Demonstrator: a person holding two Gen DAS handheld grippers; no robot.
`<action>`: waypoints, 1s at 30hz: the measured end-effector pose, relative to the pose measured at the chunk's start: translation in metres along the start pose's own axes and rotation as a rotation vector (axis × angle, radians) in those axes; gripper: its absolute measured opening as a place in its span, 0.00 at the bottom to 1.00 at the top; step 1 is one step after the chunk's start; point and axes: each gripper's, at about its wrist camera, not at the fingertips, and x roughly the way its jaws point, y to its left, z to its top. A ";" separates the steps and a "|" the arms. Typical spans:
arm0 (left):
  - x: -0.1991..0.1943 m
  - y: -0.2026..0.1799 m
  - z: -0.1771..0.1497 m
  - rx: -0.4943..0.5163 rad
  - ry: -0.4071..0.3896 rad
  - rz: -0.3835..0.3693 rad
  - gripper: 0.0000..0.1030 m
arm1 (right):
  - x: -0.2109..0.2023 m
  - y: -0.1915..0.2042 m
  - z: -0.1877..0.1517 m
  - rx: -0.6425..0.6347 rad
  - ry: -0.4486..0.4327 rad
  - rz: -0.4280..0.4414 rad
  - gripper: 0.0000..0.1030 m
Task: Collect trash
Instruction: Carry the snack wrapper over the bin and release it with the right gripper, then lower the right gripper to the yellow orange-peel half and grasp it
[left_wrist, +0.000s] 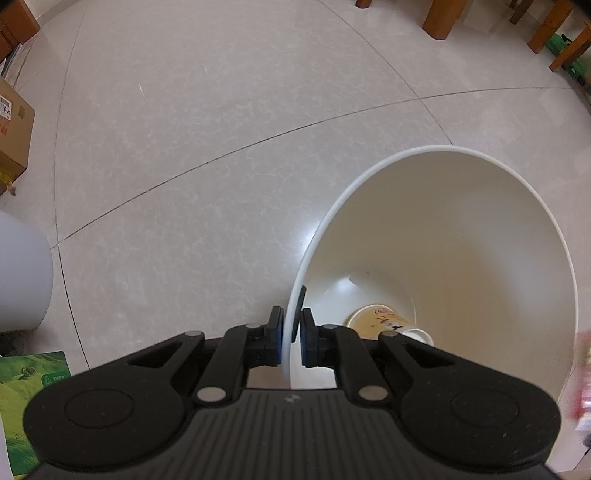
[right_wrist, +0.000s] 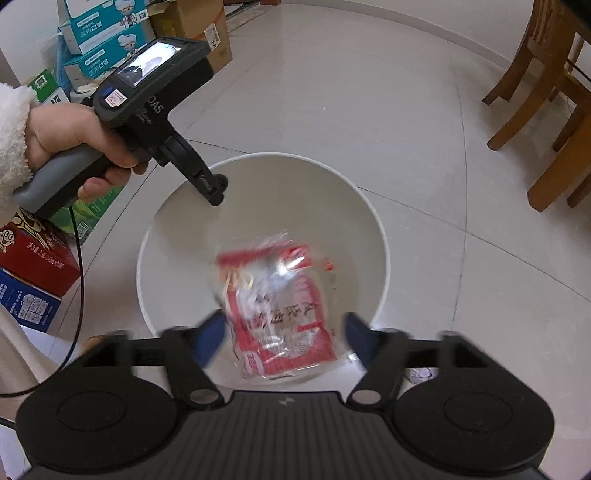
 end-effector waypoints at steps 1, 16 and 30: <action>0.000 0.000 0.000 0.001 0.000 0.001 0.07 | -0.002 -0.002 -0.001 0.005 -0.005 0.002 0.83; 0.000 -0.001 -0.001 0.006 -0.002 0.005 0.07 | 0.015 -0.093 -0.086 0.280 0.007 -0.144 0.93; -0.001 -0.005 0.000 0.007 0.000 0.018 0.08 | 0.115 -0.091 -0.155 0.264 0.214 -0.155 0.93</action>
